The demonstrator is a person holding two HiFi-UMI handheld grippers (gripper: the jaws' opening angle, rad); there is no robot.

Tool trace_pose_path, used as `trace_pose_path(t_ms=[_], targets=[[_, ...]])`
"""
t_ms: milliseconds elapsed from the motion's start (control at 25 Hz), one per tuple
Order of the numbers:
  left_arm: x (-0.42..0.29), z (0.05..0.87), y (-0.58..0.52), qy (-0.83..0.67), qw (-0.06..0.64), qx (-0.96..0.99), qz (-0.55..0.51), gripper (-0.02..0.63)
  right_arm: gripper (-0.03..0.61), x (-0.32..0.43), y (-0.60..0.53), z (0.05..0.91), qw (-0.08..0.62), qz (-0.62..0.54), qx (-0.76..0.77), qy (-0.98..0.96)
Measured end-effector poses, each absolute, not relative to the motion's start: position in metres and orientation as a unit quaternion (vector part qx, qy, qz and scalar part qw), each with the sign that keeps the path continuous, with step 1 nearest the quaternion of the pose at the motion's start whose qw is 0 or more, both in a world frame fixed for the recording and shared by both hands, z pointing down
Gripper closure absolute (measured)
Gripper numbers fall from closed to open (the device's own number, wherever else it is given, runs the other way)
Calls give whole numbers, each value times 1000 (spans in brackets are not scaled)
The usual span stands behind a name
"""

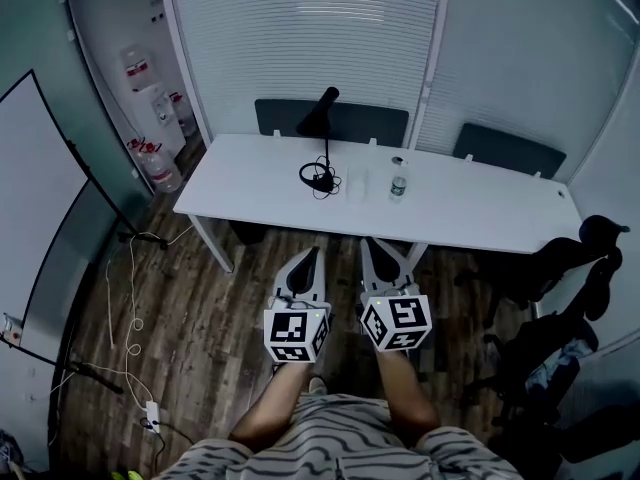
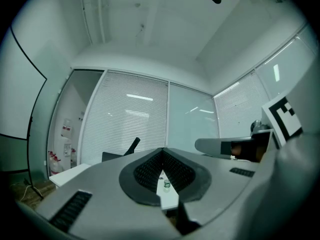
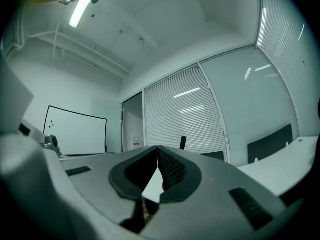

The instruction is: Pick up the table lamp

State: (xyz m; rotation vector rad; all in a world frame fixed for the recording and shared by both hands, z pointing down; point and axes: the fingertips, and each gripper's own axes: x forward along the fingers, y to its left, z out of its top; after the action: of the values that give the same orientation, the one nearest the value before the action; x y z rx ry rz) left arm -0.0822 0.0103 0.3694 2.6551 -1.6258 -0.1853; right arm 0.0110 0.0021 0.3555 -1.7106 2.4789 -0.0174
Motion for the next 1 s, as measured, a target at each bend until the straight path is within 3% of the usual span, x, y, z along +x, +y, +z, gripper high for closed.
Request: trace_pose_path(t_ms=[1000], targets=[[-72,384,-123,-501,18,863,-60,609,568,21,-130,363,69,-2,-583,809]])
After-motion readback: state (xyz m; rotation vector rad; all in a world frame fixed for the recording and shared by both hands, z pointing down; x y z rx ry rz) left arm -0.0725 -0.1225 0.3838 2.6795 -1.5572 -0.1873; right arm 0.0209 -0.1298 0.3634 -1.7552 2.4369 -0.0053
